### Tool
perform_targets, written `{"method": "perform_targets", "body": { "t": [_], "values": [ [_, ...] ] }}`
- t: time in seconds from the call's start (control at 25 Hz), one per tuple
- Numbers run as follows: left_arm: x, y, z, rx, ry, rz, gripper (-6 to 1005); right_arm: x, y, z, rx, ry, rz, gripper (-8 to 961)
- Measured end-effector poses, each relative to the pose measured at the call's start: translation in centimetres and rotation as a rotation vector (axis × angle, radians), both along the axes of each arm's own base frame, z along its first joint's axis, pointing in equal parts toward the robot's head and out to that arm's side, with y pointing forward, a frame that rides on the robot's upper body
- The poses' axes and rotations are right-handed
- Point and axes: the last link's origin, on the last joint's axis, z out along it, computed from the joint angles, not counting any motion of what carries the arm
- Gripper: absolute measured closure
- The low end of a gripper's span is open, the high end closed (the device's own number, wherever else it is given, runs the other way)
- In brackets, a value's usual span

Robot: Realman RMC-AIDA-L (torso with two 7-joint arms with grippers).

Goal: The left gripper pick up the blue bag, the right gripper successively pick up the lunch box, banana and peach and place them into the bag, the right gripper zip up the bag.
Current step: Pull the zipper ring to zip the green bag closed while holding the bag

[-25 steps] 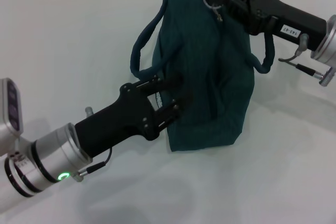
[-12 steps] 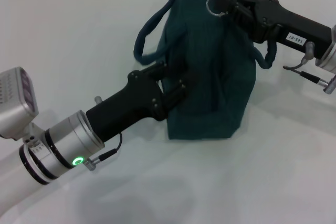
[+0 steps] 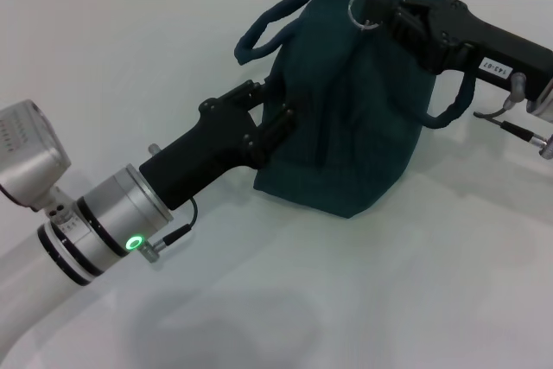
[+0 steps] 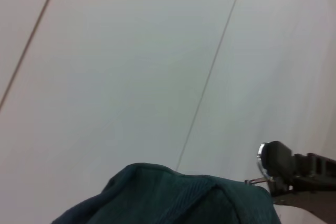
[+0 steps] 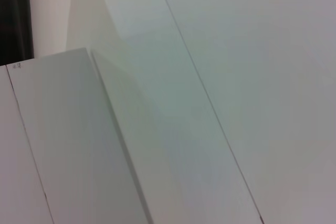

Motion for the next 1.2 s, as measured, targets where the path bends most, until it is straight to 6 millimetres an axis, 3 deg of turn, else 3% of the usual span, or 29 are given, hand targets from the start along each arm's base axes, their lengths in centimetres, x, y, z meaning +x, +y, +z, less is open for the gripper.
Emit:
{"method": "perform_targets", "body": {
  "t": [0.56, 0.72, 0.96, 1.2],
  "values": [
    [-0.1, 0.7, 0.3, 0.048, 0.053, -0.017, 680, 0.5, -0.1, 0.2, 0.005, 0.006, -0.016, 886],
    [-0.2, 0.6, 0.2, 0.045, 0.056, -0.019, 854, 1.0, -0.3, 0.3, 0.013, 0.006, -0.029, 885],
    [-0.7, -0.7, 0.6, 0.028, 0.075, -0.083, 937, 0.7, -1.1, 0.7, -0.002, 0.045, 0.008, 883],
    [-1.3, -2.9, 2.8, 0.017, 0.056, -0.232, 945, -0.1, -1.8, 0.7, -0.062, 0.093, 0.047, 881]
  ]
}}
